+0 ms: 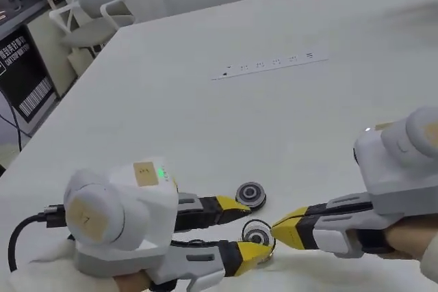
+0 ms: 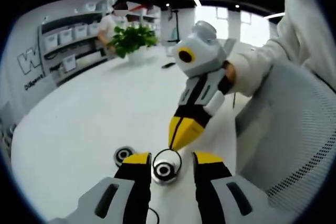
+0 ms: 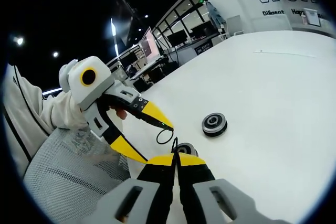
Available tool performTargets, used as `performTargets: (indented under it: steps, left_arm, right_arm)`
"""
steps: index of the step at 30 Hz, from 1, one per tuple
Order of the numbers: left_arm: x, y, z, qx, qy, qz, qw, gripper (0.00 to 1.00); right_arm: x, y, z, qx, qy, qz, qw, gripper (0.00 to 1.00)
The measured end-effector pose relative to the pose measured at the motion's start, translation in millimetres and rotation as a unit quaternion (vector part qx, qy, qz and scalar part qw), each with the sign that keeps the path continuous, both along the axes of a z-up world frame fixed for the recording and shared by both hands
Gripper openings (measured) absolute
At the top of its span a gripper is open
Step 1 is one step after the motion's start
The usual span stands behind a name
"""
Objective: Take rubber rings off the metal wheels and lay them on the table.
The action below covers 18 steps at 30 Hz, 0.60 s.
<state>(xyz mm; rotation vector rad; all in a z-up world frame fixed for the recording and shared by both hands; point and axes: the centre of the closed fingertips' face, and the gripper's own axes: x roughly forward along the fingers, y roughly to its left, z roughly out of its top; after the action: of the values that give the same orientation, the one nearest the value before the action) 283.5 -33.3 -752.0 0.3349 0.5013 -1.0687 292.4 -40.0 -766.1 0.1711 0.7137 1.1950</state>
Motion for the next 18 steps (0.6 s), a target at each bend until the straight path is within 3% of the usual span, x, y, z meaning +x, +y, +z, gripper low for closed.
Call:
performTargets:
  steps: [8, 12, 18]
  left_arm:
    - [-5.0, -8.3, 13.2, -0.007, -0.006, -0.015, 0.9998, 0.42]
    - [-6.7, -9.7, 26.2, -0.014, -0.013, -0.019, 0.9996, 0.44]
    - [-7.8, -4.9, 51.6, -0.035, -0.025, -0.013, 0.999, 0.58]
  right_arm:
    - [-3.0, -19.1, 16.0, 0.005, -0.004, -0.02, 0.9998, 0.0]
    - [-6.9, -29.4, 24.3, 0.006, -0.008, -0.031, 0.9995, 0.0]
    - [-19.5, -43.6, 33.7, 0.0, -0.009, -0.047, 0.9989, 0.0]
